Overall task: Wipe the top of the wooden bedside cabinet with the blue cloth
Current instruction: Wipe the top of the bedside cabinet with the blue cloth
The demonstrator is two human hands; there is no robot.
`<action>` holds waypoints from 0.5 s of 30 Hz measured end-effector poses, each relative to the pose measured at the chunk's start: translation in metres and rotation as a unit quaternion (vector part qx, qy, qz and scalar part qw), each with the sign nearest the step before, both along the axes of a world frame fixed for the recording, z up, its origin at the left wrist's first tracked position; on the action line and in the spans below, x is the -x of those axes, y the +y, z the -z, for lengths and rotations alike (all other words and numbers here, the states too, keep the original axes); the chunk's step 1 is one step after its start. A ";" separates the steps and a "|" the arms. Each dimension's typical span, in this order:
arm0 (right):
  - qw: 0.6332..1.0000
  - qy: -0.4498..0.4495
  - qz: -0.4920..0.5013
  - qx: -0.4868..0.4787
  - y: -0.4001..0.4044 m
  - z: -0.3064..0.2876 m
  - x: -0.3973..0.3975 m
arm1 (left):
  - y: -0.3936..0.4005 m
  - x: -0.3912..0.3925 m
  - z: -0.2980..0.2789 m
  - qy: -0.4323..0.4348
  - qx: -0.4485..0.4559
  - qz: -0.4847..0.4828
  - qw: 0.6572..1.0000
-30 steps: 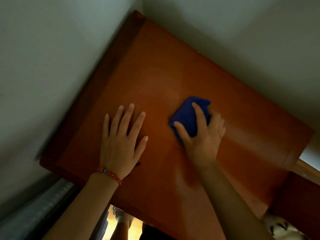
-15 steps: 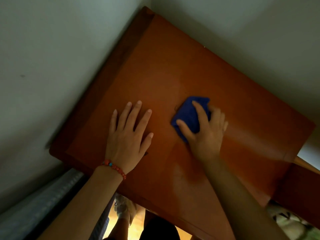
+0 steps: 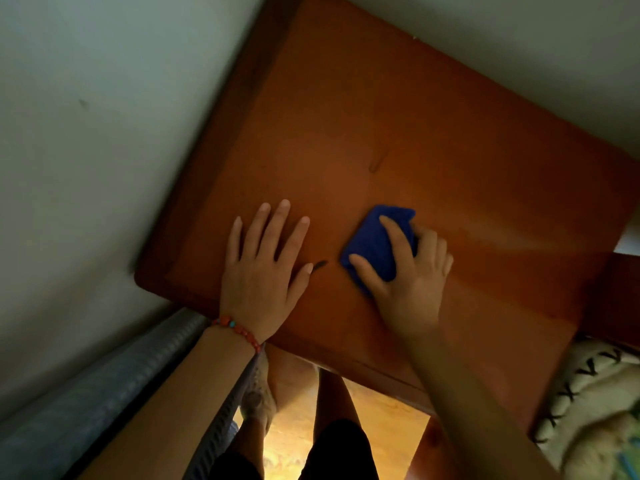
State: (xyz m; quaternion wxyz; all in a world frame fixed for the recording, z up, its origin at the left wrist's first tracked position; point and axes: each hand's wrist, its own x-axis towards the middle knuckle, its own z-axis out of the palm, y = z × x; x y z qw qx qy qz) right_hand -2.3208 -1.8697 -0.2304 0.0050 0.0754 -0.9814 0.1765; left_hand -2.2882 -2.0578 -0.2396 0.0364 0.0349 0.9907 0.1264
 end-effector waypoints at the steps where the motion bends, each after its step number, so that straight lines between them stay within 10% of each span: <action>1: 1.000 0.001 0.000 -0.006 -0.002 -0.001 0.013 | -0.001 0.000 -0.001 -0.001 0.000 0.005 1.000; 6: 0.995 0.001 0.098 0.015 -0.024 -0.001 0.070 | -0.005 -0.002 0.000 -0.004 0.006 0.031 1.000; 15: 1.000 -0.004 0.029 0.010 -0.027 0.000 -0.060 | -0.020 -0.035 -0.002 0.025 -0.021 0.047 0.998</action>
